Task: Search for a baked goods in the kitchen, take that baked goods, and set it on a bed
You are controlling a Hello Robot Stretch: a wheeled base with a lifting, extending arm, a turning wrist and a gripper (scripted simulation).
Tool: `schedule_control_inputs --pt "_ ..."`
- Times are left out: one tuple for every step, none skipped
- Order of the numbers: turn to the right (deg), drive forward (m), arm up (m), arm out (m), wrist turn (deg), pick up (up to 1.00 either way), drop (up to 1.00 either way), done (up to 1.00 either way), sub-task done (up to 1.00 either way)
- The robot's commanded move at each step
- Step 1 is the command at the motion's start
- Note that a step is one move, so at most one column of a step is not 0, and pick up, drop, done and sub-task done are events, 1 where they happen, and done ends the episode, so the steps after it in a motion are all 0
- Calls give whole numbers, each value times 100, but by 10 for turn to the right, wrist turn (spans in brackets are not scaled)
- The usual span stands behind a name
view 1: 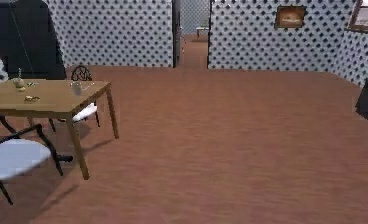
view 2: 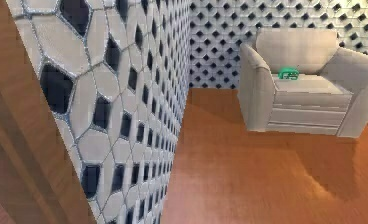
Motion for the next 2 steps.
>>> schedule_control_inputs --pt "0 10 0 0 0 0 0 0 0" --pt "60 0 0 0 0 0 0 0 0"
